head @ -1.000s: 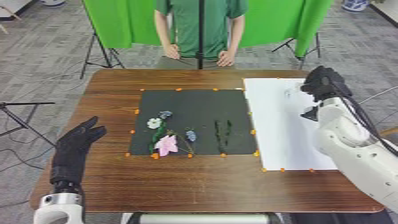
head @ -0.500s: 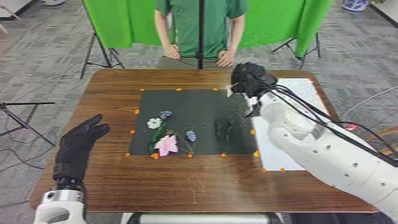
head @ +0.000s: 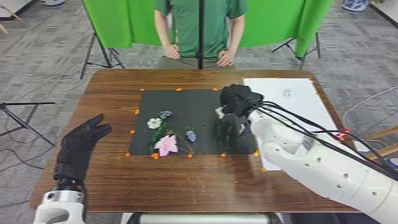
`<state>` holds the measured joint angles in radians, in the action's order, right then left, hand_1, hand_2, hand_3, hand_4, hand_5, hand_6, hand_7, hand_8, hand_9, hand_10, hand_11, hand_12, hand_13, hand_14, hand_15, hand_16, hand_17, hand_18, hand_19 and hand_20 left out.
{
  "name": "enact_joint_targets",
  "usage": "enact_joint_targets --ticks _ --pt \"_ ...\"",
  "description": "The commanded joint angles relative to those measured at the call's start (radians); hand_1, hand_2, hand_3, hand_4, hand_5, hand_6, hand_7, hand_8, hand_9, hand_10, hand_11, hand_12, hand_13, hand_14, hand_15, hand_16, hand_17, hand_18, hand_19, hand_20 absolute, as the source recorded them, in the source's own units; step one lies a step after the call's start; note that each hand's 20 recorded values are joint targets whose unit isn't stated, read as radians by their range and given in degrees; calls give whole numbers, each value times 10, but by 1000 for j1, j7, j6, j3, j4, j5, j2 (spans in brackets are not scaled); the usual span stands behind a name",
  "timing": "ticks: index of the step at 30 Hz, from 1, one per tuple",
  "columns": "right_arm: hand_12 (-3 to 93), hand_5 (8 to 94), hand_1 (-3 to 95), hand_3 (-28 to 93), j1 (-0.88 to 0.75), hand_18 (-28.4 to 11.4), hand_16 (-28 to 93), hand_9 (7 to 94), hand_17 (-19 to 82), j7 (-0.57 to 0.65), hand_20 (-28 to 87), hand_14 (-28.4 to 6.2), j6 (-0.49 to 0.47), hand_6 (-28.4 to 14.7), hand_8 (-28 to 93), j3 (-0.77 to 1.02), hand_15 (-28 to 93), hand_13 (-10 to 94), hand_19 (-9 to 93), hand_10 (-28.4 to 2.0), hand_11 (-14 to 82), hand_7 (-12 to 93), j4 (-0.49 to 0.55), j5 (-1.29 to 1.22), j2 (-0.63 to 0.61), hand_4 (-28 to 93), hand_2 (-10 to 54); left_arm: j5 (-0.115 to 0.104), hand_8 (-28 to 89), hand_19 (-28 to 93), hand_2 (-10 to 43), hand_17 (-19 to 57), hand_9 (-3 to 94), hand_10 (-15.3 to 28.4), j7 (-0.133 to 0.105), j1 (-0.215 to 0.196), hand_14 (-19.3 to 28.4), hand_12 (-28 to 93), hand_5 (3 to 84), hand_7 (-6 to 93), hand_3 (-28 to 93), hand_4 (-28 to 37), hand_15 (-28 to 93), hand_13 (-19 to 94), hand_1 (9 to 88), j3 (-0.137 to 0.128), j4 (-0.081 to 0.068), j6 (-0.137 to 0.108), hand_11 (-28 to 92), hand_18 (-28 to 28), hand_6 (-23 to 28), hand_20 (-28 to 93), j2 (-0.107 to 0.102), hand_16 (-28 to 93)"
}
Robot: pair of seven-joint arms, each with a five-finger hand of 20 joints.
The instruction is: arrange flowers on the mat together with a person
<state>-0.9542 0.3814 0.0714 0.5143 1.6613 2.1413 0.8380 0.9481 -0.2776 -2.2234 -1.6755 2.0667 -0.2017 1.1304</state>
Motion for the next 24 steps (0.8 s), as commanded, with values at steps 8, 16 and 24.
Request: enact_joint_targets --ticks 8,16,24 --pt "322 743 539 530 -21 -179 323 821 479 -16 371 -29 -37 22 58 47 453 878 873 -107 218 245 12 10 5 -200 -95 9 -64 34 -53 51 485 142 5 -13 174 138 476 110 705 -242 150 373 274 -7 -10 28 199 131 44 176 10 33" --pt "242 682 431 677 -29 -182 321 772 469 -19 384 -33 -58 25 -45 57 448 864 858 -123 253 211 13 6 9 -237 -95 11 -63 33 -58 50 484 142 6 -16 173 139 475 109 705 -239 148 372 275 -10 -9 34 197 131 43 177 13 36" --pt "240 671 415 687 -30 -184 319 769 465 -24 388 -36 -79 26 -108 60 447 860 852 -124 250 214 17 2 4 -238 -95 13 -63 32 -58 49 482 141 2 -15 172 140 473 109 698 -232 147 371 276 -12 -11 42 195 132 42 178 12 38"
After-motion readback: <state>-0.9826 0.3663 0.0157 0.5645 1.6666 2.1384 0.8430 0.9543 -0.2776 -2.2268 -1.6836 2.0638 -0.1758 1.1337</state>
